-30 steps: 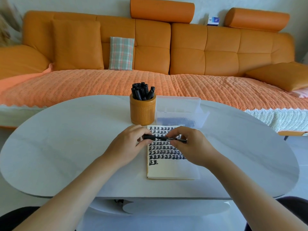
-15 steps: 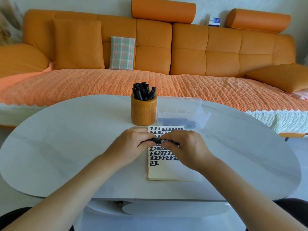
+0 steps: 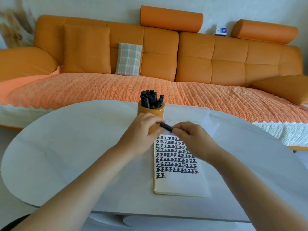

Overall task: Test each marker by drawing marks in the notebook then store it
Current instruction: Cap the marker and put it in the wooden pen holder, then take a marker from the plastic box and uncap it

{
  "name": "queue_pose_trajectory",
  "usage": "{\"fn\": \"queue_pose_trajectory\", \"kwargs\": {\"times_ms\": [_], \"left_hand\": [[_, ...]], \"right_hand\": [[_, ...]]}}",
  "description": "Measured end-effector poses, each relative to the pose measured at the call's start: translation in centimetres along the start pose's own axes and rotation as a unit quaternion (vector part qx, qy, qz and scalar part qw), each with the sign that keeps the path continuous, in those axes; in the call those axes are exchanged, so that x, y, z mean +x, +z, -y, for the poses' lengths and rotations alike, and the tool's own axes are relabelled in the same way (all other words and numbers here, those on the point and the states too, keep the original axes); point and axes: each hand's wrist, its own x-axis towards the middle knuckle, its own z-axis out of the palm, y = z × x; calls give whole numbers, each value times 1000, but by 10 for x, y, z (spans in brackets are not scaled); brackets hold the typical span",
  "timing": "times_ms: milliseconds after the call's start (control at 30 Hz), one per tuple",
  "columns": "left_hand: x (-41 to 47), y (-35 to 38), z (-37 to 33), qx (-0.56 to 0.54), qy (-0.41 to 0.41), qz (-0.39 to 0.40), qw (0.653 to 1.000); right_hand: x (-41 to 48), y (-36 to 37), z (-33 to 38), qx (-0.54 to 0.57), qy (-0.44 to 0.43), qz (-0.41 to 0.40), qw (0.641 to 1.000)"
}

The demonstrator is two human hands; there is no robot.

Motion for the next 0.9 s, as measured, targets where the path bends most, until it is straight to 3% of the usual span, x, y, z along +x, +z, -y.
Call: {"fn": "queue_pose_trajectory", "kwargs": {"times_ms": [200,267,367,467,567,800,900], "left_hand": [[35,-13,23,26,-81,-142,986],[49,-15,31,26,-120,-138,983],[62,-16,42,4,-171,-68,983],[62,-13,50,-30,-188,-19,982],[56,-6,55,-64,-173,-26,982],[56,-3,55,-66,-161,-49,984],[56,-4,55,-62,-154,-52,985]], "right_hand": [[54,-17,24,83,0,-137,987],[74,-20,28,98,0,-176,980],[98,-18,31,113,-16,-212,971],[111,-9,33,142,-24,-197,970],[117,5,30,145,-28,-172,974],[123,19,24,-34,-21,-97,995],[124,16,24,-89,-52,-107,989]]}}
